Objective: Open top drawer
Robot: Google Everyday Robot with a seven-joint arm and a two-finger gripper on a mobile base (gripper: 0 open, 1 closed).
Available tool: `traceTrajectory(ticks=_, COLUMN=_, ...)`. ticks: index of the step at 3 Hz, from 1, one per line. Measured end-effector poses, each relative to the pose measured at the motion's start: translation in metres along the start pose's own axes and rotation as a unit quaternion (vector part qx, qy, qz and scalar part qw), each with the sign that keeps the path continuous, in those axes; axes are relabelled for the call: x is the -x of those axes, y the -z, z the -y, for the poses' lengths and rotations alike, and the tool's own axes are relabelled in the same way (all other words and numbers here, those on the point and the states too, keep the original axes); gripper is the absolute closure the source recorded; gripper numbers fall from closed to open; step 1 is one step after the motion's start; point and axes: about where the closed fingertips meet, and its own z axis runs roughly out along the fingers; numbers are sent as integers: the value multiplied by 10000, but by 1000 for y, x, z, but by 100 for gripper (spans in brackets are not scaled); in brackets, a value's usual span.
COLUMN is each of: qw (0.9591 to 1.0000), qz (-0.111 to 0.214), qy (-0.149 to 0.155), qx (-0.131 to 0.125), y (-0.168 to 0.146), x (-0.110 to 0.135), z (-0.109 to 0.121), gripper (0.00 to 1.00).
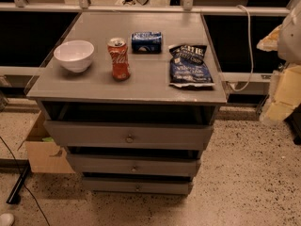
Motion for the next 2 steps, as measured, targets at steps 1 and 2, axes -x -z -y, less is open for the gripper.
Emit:
traceTrajectory(ticks=1, qw=10000, qz=29, qy=-5, qx=-64, y=-2, x=-3, z=-10, gripper=0)
traceTrajectory(ticks=2, qw=9999, qz=72, qy=-41, qx=-115, y=-5, x=-12, z=-27, gripper=0)
